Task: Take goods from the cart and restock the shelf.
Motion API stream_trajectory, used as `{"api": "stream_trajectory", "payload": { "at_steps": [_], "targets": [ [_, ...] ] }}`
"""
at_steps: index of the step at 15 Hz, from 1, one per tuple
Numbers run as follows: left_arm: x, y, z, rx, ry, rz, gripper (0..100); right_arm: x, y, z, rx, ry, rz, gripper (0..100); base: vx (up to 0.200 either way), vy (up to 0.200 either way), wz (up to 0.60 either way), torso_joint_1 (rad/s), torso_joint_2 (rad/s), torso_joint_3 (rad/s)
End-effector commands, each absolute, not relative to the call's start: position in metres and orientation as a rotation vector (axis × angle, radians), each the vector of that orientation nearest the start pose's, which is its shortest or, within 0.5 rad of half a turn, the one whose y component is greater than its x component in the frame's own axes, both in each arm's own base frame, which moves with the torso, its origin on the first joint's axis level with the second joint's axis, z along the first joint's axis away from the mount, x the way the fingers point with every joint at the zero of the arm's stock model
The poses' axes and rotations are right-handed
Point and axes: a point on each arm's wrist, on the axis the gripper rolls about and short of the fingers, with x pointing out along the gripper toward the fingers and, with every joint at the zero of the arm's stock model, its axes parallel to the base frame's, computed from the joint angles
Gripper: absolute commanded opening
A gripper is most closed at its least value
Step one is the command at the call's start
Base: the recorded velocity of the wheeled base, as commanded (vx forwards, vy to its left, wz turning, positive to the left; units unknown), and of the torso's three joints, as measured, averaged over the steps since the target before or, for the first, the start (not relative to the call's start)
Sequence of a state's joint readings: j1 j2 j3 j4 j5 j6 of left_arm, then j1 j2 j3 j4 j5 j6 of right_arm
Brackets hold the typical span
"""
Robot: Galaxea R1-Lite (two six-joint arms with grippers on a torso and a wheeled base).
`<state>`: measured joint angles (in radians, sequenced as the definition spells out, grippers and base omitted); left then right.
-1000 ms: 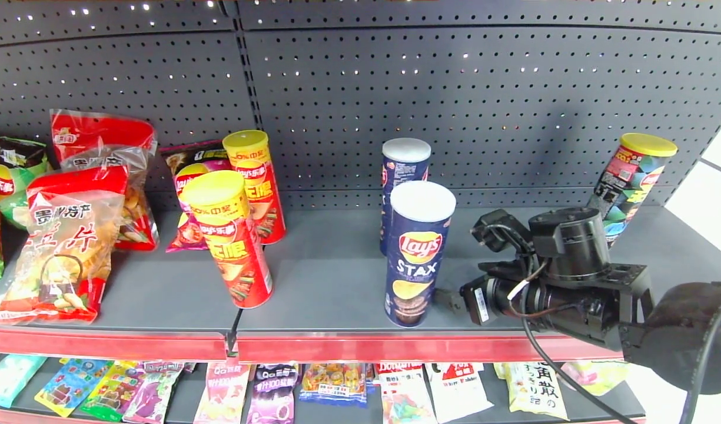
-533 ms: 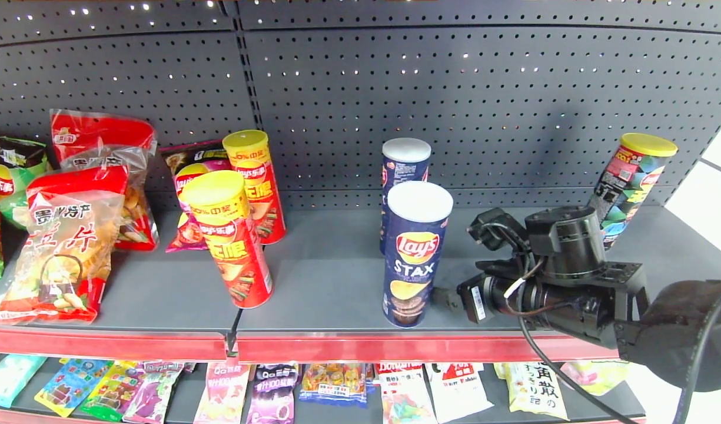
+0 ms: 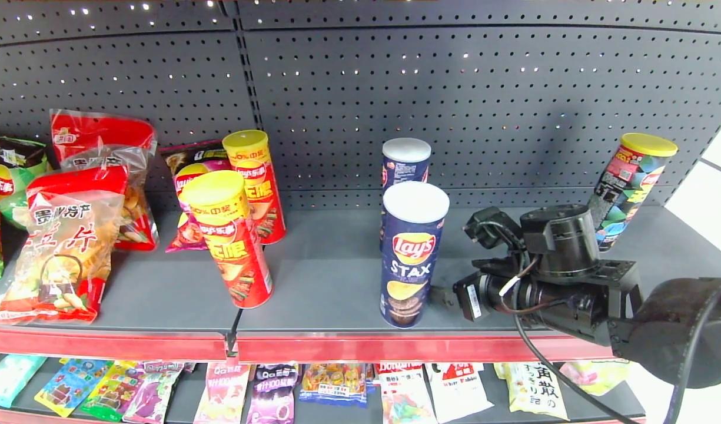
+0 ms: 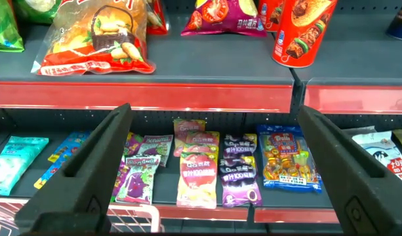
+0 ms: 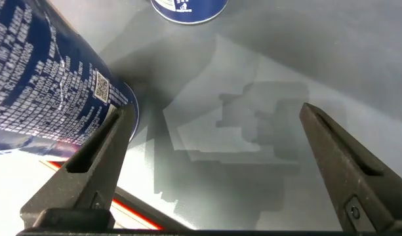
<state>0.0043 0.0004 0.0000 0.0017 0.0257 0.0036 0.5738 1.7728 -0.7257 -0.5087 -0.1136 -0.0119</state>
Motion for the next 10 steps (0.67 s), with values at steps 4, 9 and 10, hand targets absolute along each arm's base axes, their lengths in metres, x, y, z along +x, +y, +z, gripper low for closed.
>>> {"api": "stream_trajectory", "payload": {
  "at_steps": [4,9,10],
  "targets": [
    [-0.0228,0.0005,0.0753,0.003,0.002,0.031,100,0.2569,0.1641,0.129,-0.193,0.501,0.455,100,0.0,0.0,0.0,0.0,0.0,0.0],
    [-0.0228,0.0005,0.0753,0.005,0.002,0.031,100,0.2563,0.1659,0.1289,-0.195,0.501,0.461,100,0.0,0.0,0.0,0.0,0.0,0.0],
    [-0.0228,0.0005,0.0753,0.005,0.002,0.031,100,0.2564,0.166,0.1285,-0.195,0.502,0.461,100,0.0,0.0,0.0,0.0,0.0,0.0]
  ]
}}
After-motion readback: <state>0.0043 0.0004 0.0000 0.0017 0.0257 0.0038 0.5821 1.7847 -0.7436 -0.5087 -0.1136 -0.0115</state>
